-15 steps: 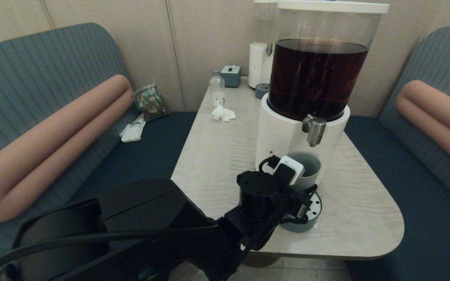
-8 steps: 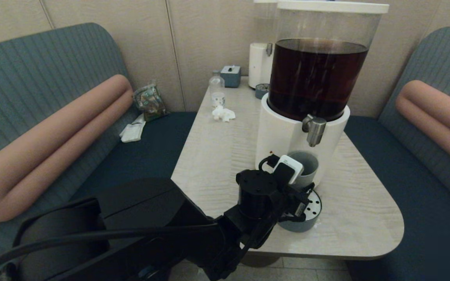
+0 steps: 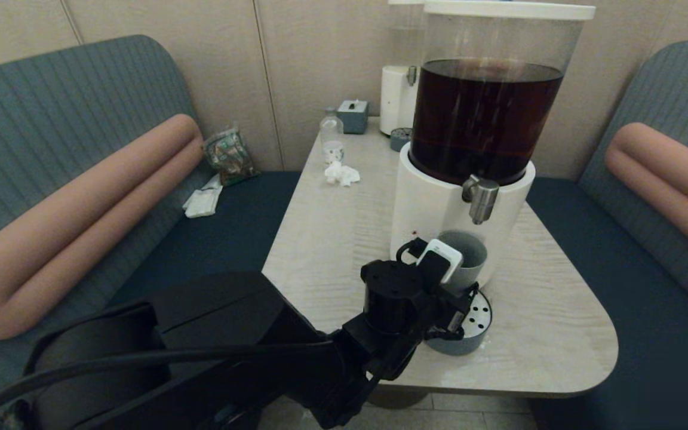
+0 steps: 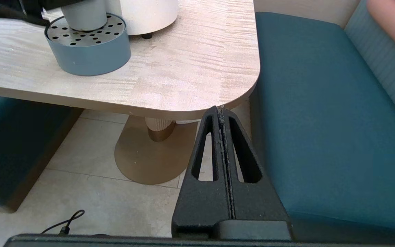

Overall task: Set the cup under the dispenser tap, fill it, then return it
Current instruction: Place it under the water dispenser

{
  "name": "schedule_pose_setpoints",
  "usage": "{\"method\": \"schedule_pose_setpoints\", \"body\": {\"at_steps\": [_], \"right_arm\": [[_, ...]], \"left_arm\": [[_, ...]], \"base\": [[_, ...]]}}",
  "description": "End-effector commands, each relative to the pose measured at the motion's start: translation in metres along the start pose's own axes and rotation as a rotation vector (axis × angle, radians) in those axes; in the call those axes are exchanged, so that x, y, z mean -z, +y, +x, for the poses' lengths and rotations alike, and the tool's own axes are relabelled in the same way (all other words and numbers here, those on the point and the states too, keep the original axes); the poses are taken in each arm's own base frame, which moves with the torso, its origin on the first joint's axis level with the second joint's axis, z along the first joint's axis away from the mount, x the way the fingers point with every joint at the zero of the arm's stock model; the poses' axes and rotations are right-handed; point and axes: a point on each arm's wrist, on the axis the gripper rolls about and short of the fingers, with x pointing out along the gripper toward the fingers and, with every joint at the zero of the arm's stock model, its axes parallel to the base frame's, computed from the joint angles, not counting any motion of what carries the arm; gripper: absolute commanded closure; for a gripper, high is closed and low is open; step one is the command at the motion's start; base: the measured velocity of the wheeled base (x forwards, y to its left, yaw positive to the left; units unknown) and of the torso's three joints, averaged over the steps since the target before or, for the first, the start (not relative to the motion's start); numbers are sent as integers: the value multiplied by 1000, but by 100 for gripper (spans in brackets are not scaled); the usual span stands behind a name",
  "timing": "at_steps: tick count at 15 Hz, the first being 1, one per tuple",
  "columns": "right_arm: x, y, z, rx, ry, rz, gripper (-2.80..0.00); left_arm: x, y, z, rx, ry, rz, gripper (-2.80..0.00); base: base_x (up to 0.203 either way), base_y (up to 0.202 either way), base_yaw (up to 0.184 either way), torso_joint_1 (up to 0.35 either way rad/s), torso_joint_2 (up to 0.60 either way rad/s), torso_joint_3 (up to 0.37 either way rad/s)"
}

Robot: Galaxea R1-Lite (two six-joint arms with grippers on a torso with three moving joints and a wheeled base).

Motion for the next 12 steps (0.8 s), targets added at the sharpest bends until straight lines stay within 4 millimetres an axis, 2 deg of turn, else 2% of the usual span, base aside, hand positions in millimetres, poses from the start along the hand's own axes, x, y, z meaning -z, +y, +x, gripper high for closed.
{"method": "schedule_pose_setpoints", "body": {"at_steps": [1, 7, 12], "right_arm": [[0, 0, 0, 0, 0, 0, 0], [0, 0, 0, -1, 0, 0, 0], [0, 0, 0, -1, 0, 0, 0]], "left_arm": [[-4, 0, 0, -2, -21, -2, -280], [-14, 2, -4, -5, -43, -6, -280], [-41, 5, -17, -3, -86, -14, -280]], "base": [[0, 0, 0, 0, 0, 0], [0, 0, 0, 0, 0, 0], [0, 0, 0, 0, 0, 0]]}}
